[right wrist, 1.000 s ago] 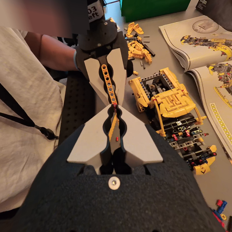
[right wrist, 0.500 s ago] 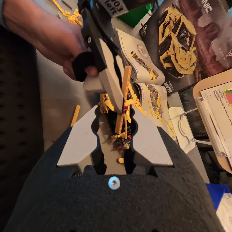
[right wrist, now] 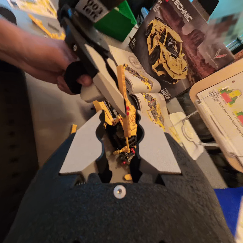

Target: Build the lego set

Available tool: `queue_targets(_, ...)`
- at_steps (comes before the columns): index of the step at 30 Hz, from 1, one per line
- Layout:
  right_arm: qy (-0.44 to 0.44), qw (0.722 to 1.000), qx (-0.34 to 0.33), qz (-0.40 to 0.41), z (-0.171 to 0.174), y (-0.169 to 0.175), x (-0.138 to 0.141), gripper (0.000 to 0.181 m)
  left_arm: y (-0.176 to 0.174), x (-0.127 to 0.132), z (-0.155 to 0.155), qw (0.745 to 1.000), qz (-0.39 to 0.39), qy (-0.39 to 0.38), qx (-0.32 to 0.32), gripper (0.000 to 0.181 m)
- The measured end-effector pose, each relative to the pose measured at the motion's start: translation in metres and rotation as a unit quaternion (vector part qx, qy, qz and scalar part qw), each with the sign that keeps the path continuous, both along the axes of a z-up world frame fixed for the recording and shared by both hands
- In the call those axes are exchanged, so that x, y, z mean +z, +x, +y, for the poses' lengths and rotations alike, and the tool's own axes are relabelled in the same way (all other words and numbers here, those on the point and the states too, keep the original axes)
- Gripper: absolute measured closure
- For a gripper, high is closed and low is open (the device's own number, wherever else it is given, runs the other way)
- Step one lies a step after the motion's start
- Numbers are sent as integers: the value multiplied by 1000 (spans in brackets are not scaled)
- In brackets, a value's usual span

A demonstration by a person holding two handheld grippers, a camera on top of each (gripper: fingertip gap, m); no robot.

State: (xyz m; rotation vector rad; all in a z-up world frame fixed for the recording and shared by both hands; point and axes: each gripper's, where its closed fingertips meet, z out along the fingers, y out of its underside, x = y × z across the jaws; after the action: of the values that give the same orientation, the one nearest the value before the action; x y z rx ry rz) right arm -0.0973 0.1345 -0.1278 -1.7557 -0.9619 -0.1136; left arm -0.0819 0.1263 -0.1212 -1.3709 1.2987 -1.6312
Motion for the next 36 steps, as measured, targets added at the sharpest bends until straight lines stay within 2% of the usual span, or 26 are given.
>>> queue_targets(1,-2,999,0,37,1,4,6,132,-2,1,6,1000,-2,12,14,174)
queue_targets(4,-1,984,-58,168,17,42,15,135,-10,8,28,998,-20,31,59,174)
queue_targets(8,-26,915,-152,372,50,99,-4,132,-18,7,55,992,-17,62,110,174)
queue_targets(10,-15,887,-204,413,61,128,-18,133,-24,6,72,985,-10,96,146,174)
queue_targets(13,-9,891,-227,394,58,150,-28,135,-36,4,98,971,7,133,199,174)
queue_targets(16,5,899,-259,354,54,170,-41,141,-43,4,112,969,7,118,216,174)
queue_targets(19,-13,891,-249,379,57,166,-40,142,-45,0,123,969,13,101,226,174)
queue_targets(23,-10,908,-261,329,58,167,-47,145,-49,-9,136,965,33,94,241,174)
queue_targets(29,-15,921,-258,292,60,160,-52,147,-47,-12,139,974,23,37,224,174)
queue_targets(36,-18,917,-263,298,58,162,-53,147,-49,-9,138,976,13,8,215,174)
